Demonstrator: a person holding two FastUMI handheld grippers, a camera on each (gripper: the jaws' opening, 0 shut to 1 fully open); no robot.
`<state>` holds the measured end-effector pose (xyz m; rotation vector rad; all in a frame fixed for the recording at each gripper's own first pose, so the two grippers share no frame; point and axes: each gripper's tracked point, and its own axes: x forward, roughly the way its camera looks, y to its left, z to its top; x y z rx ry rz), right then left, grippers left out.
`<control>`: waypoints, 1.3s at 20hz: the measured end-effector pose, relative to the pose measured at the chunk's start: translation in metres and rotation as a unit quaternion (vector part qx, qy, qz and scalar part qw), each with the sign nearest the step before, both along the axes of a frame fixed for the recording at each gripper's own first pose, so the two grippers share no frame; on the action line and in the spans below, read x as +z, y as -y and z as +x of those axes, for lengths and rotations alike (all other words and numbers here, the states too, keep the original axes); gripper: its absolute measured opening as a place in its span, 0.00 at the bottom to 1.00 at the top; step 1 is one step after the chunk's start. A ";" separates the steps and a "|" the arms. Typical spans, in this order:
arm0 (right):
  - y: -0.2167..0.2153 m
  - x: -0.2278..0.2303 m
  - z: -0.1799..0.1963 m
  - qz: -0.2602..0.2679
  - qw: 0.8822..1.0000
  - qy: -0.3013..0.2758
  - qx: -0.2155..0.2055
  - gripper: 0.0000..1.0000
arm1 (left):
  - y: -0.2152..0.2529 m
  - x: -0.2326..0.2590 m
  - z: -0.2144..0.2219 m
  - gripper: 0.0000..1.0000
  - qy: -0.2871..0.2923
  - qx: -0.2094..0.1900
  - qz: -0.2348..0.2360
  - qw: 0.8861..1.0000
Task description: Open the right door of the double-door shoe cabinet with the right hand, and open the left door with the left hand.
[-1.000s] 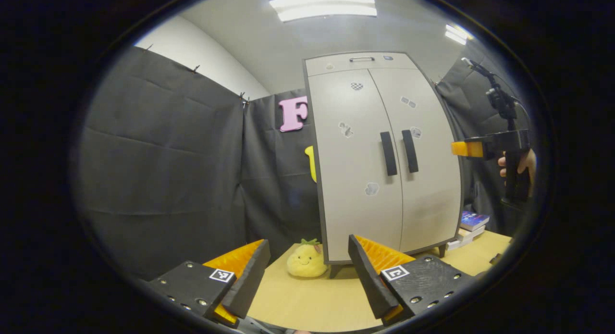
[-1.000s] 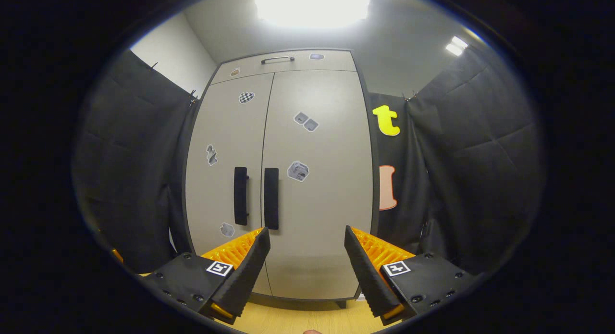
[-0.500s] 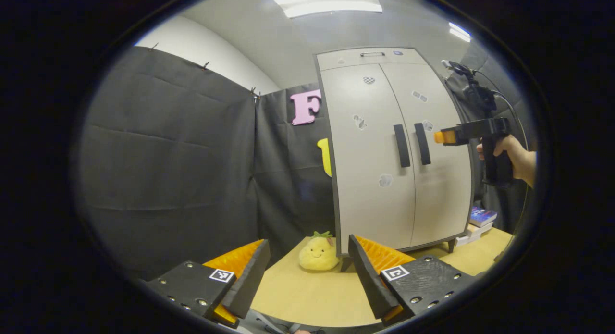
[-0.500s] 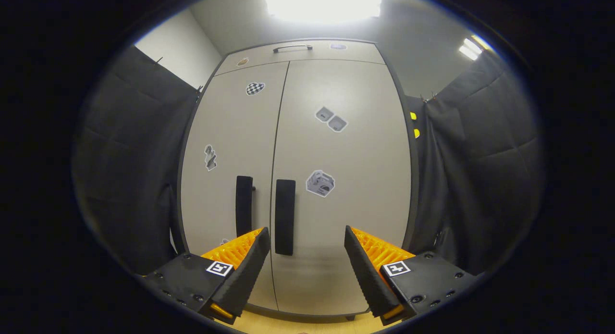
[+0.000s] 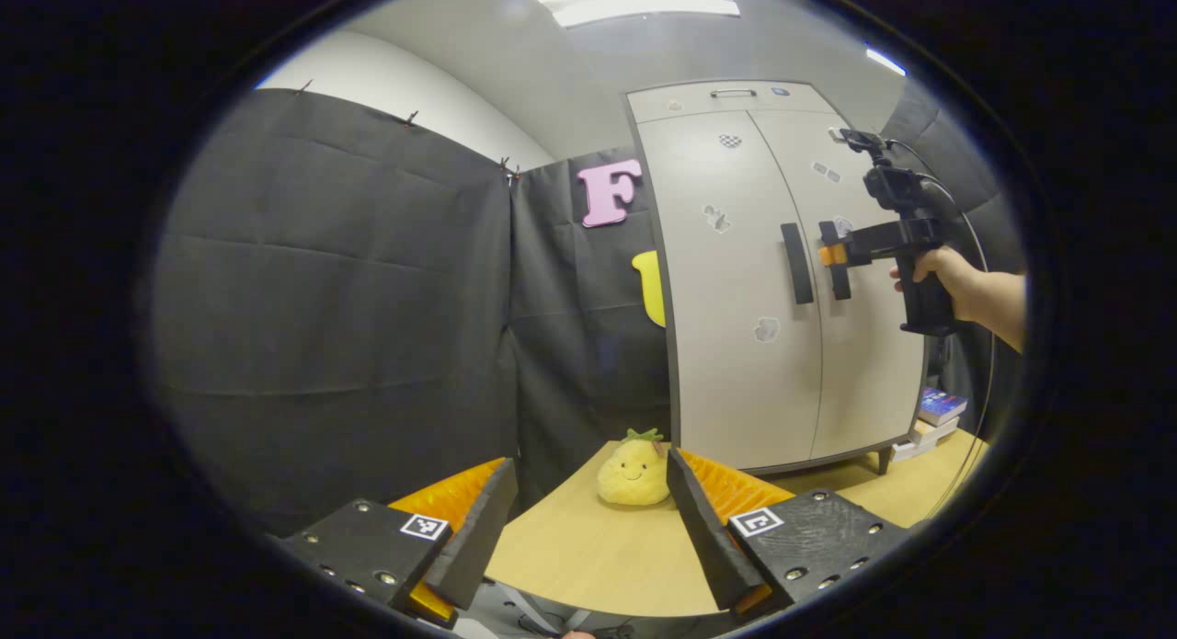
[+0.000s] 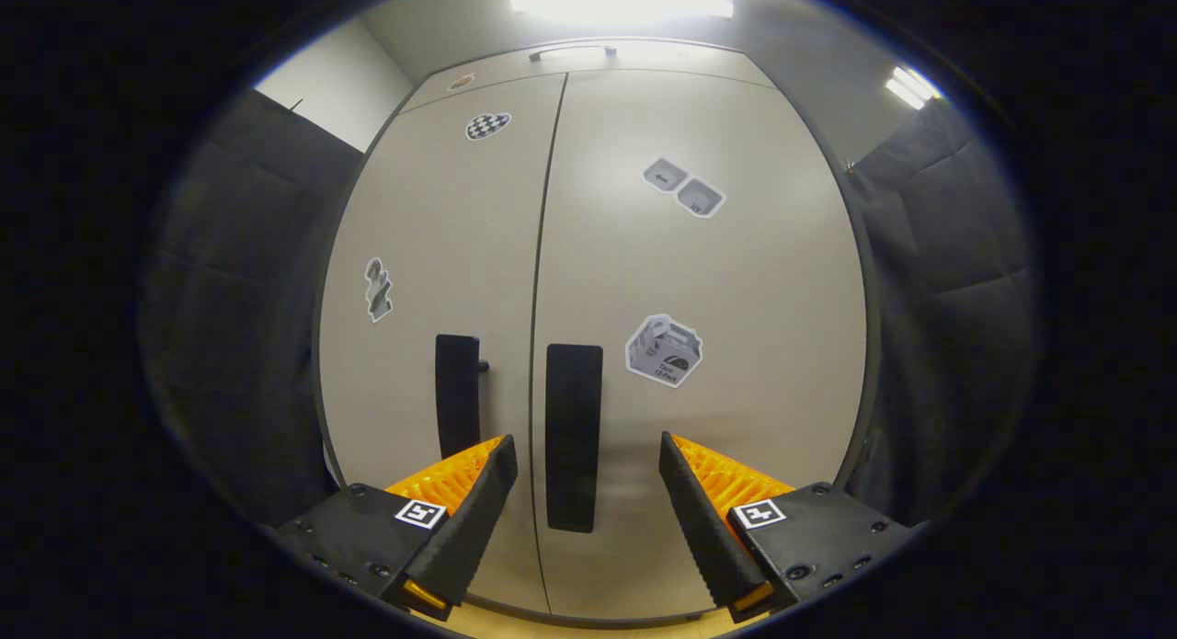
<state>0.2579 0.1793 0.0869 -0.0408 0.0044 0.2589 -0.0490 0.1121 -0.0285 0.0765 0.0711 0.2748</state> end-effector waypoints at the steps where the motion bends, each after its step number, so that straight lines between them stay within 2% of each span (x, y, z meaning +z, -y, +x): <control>1: -0.002 -0.002 0.005 0.000 1.000 -0.004 0.000 0.98 | -0.003 -0.002 -0.001 0.96 0.000 0.003 0.000 1.000; 3: -0.005 -0.007 0.011 -0.004 1.000 -0.014 -0.006 0.94 | -0.005 -0.002 -0.003 0.96 -0.001 0.005 -0.003 1.000; 4: -0.006 -0.012 0.014 -0.006 1.000 -0.025 -0.009 0.87 | -0.006 -0.003 -0.002 0.96 -0.002 0.005 -0.004 1.000; 5: -0.009 -0.016 0.016 -0.002 0.999 -0.035 -0.010 0.84 | -0.007 -0.004 -0.002 0.95 -0.003 0.004 -0.004 1.000; 6: -0.012 -0.018 0.017 0.006 0.999 -0.042 -0.009 0.74 | -0.007 -0.004 -0.003 0.96 -0.004 0.003 -0.003 1.000; 9: -0.013 -0.022 0.024 0.030 0.998 -0.057 -0.017 0.59 | -0.006 -0.006 -0.003 0.96 -0.008 -0.003 -0.001 1.000; 10: -0.013 -0.020 0.024 0.037 0.998 -0.056 -0.020 0.41 | -0.006 -0.006 -0.003 0.96 -0.008 -0.005 -0.003 1.000; 11: -0.014 -0.021 0.025 0.035 0.998 -0.055 -0.021 0.37 | -0.005 -0.008 -0.003 0.96 -0.009 -0.007 -0.004 1.000; 12: -0.014 -0.021 0.024 0.036 0.998 -0.052 -0.024 0.36 | -0.005 -0.008 -0.003 0.96 -0.009 -0.009 -0.005 1.000; 14: -0.014 -0.021 0.025 0.029 0.998 -0.050 -0.031 0.16 | -0.004 -0.007 -0.003 0.96 -0.007 -0.013 -0.006 1.000; 18: -0.013 -0.021 0.017 0.022 0.997 -0.064 -0.023 0.16 | -0.005 -0.005 -0.005 0.96 -0.002 -0.019 -0.006 1.000; 19: -0.013 -0.020 0.015 0.024 0.997 -0.065 -0.019 0.12 | -0.005 -0.005 -0.005 0.96 -0.003 -0.020 -0.007 1.000; 20: -0.012 -0.020 0.012 0.025 0.997 -0.067 -0.015 0.16 | -0.004 -0.005 -0.004 0.95 -0.004 -0.022 -0.009 1.000; 26: -0.007 -0.020 0.008 0.029 0.997 -0.075 0.011 0.16 | 0.014 -0.004 0.002 0.96 -0.005 -0.049 -0.010 0.999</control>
